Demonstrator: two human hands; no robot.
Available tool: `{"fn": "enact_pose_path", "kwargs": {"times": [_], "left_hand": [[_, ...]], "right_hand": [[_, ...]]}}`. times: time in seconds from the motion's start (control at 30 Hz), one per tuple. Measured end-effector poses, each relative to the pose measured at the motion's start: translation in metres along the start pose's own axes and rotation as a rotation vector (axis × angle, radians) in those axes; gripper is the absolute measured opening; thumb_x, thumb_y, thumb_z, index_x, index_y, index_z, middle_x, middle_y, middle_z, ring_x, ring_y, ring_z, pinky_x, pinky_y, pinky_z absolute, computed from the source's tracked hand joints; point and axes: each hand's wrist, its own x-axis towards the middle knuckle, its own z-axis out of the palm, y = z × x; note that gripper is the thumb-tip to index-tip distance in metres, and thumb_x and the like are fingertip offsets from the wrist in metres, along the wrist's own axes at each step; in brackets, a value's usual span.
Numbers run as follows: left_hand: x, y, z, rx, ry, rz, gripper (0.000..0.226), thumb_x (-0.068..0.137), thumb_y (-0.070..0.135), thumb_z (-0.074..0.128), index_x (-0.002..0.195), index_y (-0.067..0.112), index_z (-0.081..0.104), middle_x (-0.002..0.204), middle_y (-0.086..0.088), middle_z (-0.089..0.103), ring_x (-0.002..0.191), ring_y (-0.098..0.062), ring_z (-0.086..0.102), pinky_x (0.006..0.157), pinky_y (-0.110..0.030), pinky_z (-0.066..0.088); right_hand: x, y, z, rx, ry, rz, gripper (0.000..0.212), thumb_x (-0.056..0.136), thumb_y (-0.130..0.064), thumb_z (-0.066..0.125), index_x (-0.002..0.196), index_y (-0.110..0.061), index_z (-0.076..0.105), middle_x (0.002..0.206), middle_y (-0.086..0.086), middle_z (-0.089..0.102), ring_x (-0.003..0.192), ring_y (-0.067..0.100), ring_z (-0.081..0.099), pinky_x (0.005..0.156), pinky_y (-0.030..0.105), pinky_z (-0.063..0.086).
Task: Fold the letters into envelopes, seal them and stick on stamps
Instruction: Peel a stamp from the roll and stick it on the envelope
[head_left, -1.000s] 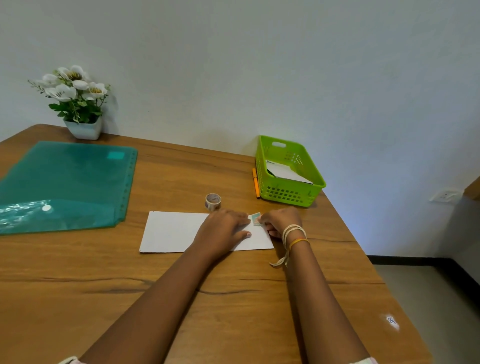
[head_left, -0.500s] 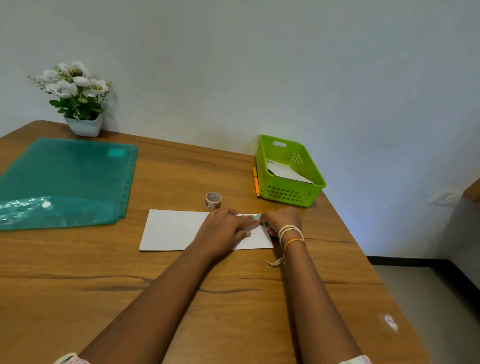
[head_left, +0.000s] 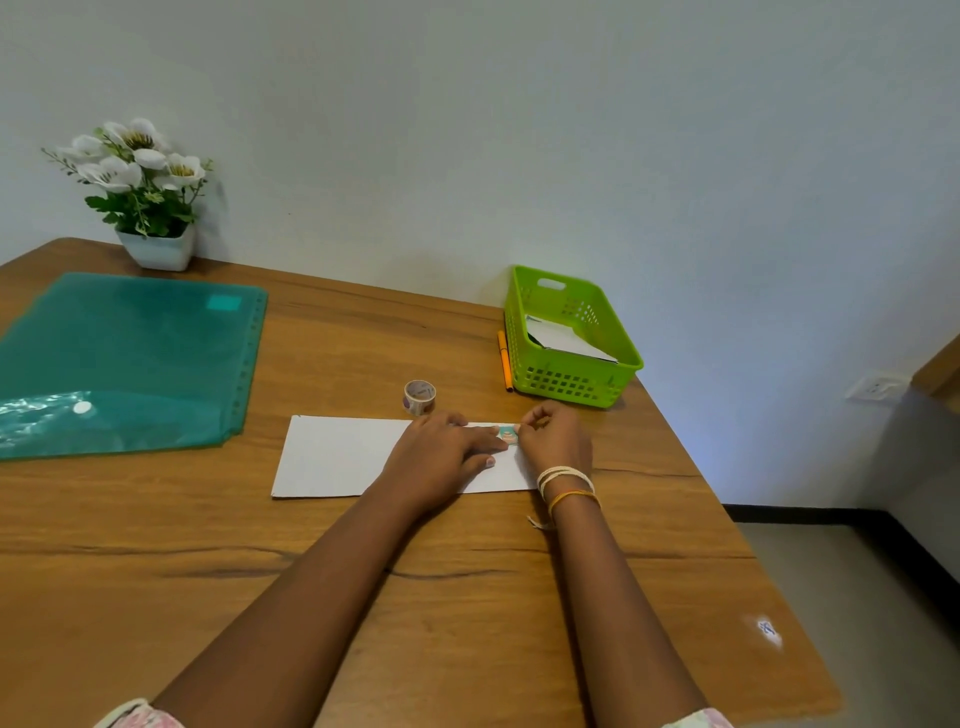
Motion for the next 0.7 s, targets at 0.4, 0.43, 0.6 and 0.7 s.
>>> {"fn": "enact_pose_path", "kwargs": {"times": [0.4, 0.43, 0.6, 0.7], "left_hand": [[-0.003, 0.003, -0.005, -0.069, 0.011, -0.059, 0.033, 0.093, 0.049, 0.051, 0.126, 0.047, 0.055, 0.139, 0.001, 0.047, 0.125, -0.017, 0.042, 0.096, -0.031, 0.037], [-0.004, 0.004, -0.005, -0.076, 0.016, -0.060, 0.033, 0.092, 0.048, 0.051, 0.125, 0.046, 0.056, 0.139, 0.002, 0.047, 0.125, -0.016, 0.042, 0.096, -0.031, 0.037], [-0.005, 0.004, -0.005, -0.091, 0.027, -0.055, 0.031, 0.092, 0.047, 0.053, 0.123, 0.044, 0.055, 0.137, 0.003, 0.050, 0.123, -0.017, 0.043, 0.094, -0.031, 0.039], [-0.006, 0.007, -0.007, -0.051, 0.036, -0.035, 0.040, 0.094, 0.045, 0.050, 0.133, 0.042, 0.047, 0.139, 0.002, 0.049, 0.126, -0.018, 0.041, 0.097, -0.032, 0.036]], "right_hand": [[-0.008, 0.027, -0.002, -0.070, -0.108, -0.256, 0.030, 0.085, -0.024, 0.062, 0.112, -0.031, 0.071, 0.098, 0.000, 0.054, 0.099, 0.020, 0.057, 0.089, 0.037, 0.050], [-0.010, 0.028, -0.003, -0.063, -0.107, -0.244, 0.033, 0.083, -0.024, 0.062, 0.116, -0.029, 0.069, 0.099, 0.000, 0.054, 0.101, 0.020, 0.057, 0.091, 0.038, 0.050], [-0.017, 0.031, -0.006, -0.037, -0.010, -0.316, 0.034, 0.082, -0.027, 0.066, 0.116, -0.024, 0.069, 0.094, 0.000, 0.054, 0.090, 0.016, 0.056, 0.081, 0.038, 0.054], [-0.017, 0.031, -0.004, -0.057, 0.034, -0.362, 0.021, 0.086, -0.028, 0.065, 0.105, -0.025, 0.074, 0.087, 0.001, 0.054, 0.085, 0.017, 0.057, 0.074, 0.038, 0.054]]}}
